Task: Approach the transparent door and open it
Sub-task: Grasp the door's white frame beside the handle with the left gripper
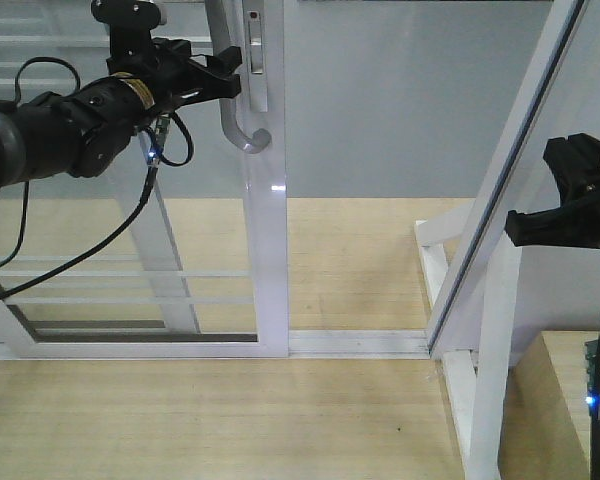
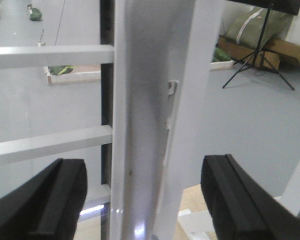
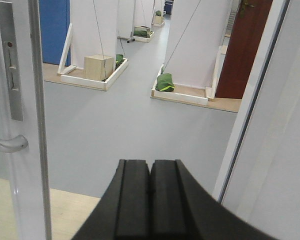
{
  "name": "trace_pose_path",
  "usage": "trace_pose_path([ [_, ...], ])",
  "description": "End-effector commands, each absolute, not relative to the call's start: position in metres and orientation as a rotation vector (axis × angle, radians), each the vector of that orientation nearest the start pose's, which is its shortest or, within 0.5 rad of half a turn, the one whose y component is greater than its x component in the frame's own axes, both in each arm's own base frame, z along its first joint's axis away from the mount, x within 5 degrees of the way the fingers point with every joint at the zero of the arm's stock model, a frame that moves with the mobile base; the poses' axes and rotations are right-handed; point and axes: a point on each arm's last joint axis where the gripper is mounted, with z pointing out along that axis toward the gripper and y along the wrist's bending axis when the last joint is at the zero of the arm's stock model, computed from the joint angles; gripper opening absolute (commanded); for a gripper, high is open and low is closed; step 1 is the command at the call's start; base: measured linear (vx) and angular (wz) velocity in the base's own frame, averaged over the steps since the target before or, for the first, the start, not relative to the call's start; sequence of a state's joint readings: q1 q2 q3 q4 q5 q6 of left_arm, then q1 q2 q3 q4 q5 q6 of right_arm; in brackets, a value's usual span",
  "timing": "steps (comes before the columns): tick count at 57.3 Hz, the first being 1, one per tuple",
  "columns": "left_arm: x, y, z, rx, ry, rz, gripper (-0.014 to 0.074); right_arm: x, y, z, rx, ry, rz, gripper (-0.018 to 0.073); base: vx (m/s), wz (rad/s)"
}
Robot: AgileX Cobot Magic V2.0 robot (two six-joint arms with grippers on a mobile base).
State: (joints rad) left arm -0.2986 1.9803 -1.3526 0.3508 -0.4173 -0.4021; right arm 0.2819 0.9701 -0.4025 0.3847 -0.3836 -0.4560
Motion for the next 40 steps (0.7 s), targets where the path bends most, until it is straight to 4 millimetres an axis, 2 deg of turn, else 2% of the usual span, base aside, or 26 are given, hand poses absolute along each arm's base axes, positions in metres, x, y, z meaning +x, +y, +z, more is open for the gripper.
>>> trace_pose_path([
  [1,0.445,-0.152,0.284,0.267,1.563,-0.435,0.0575,0.191,0.039,0.289,-0.206,1.565,-0.028,-0.0001,0.0,0.0],
  [22,0.483,-0.162,0.276,0.215,1.581,-0.451,0.0575,0.191,0.039,0.289,-0.225,1.562,-0.047,-0.0001,0.0,0.0],
  [29,0.487,-0.162,0.274,0.19,1.625,-0.446,0.0555,0.191,0.039,0.289,-0.225,1.562,-0.047,-0.0001,0.0,0.0],
  [34,0.487,-0.161,0.273,0.186,1.653,-0.433,0.0461,0.191,0.039,0.289,-0.225,1.562,-0.047,-0.0001,0.0,0.0],
  [40,0.486,-0.159,0.271,0.18,1.691,-0.415,0.0212,0.191,0.039,0.289,-0.225,1.561,-0.048,-0.0001,0.0,0.0],
])
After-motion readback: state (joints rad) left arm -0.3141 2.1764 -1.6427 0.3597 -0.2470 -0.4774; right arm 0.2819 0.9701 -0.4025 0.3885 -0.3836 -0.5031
